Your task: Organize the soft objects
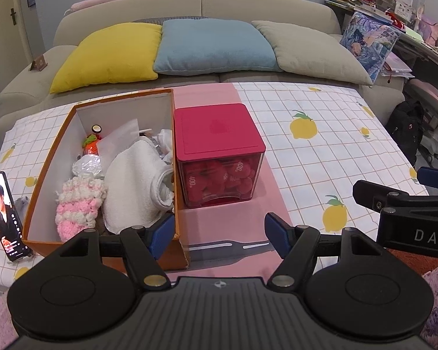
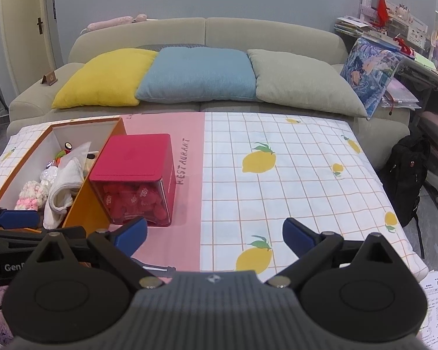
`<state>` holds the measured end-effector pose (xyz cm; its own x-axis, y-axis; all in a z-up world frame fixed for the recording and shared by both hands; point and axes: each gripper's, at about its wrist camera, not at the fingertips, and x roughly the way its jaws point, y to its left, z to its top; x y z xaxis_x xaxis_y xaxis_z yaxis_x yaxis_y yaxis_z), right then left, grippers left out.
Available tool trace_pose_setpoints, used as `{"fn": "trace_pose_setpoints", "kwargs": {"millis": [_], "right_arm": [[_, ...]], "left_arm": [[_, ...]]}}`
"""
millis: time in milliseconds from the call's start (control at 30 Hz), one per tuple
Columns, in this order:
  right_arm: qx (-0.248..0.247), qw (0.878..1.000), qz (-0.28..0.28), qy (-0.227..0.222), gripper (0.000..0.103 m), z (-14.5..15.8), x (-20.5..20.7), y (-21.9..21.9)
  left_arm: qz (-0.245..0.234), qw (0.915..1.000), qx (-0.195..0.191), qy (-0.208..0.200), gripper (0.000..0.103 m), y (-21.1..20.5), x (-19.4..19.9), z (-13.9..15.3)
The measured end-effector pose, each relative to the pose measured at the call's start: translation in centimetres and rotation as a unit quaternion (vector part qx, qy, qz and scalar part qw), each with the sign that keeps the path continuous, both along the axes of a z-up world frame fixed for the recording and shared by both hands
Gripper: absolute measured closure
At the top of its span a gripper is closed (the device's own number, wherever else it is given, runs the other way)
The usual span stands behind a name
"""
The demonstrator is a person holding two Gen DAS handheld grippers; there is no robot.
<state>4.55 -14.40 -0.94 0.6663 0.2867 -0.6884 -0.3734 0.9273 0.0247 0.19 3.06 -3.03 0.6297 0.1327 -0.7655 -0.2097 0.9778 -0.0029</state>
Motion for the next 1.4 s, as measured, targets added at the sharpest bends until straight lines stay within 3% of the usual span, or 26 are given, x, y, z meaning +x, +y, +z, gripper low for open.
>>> {"fn": "trace_pose_setpoints", "kwargs": {"millis": [1400], "right_arm": [[-0.006, 1.0, 0.004, 0.005, 0.003, -0.33, -0.08, 0.11]], "left_arm": [[-0.004, 0.9999, 0.006, -0.009, 0.023, -0.15, -0.22, 0.1]]}}
